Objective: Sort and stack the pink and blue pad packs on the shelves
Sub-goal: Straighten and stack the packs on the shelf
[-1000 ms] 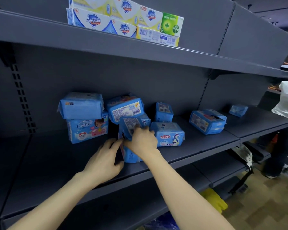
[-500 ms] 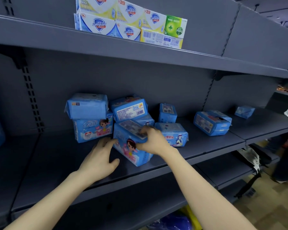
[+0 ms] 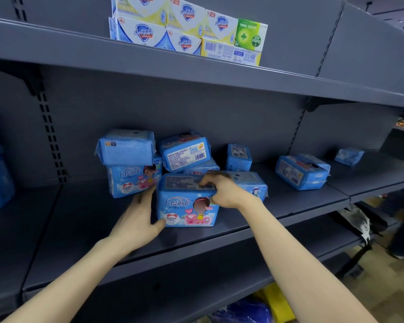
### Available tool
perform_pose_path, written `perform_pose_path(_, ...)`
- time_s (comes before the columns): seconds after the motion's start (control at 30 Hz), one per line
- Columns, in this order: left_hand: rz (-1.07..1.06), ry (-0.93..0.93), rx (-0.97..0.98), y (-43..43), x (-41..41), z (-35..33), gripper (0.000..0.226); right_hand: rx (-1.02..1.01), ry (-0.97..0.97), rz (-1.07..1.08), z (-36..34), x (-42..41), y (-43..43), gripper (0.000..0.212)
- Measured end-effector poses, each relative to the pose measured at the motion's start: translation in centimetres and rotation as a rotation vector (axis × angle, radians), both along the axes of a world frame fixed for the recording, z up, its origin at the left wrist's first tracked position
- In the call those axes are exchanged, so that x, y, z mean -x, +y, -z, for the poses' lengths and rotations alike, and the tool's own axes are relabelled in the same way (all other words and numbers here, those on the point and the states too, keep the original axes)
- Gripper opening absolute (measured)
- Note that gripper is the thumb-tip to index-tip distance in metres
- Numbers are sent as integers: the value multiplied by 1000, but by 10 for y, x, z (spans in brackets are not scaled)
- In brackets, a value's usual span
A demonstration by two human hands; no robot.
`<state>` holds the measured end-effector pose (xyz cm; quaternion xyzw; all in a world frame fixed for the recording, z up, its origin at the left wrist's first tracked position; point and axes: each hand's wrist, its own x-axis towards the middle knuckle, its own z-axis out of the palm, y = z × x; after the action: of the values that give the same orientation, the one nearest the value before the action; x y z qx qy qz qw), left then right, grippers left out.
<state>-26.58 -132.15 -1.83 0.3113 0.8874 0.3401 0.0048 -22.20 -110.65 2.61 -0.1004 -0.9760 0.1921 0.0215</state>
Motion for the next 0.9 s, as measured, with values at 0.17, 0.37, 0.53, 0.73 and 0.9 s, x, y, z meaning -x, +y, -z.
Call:
perform_pose_path(0.17,-6,-88,-43,5,9,3,89,120,60,32,0,-7,2,59)
perform_pose_path(0.37,12,-166,-103,11,17,5,90,134,91,35,0,-11,-8,87)
perform_pose_path(0.53,71,-212,-165,17,21,7,86,16,51,57,4,-3,-19,83)
perform_pose_path(0.73,141,-269,-248,27,18,7,84,-46,104,53,2,-8,-24,62)
perform_pose_path(0.9,146,-394,-334,33,20,15,85,-26,122,53,2,-10,-22,66)
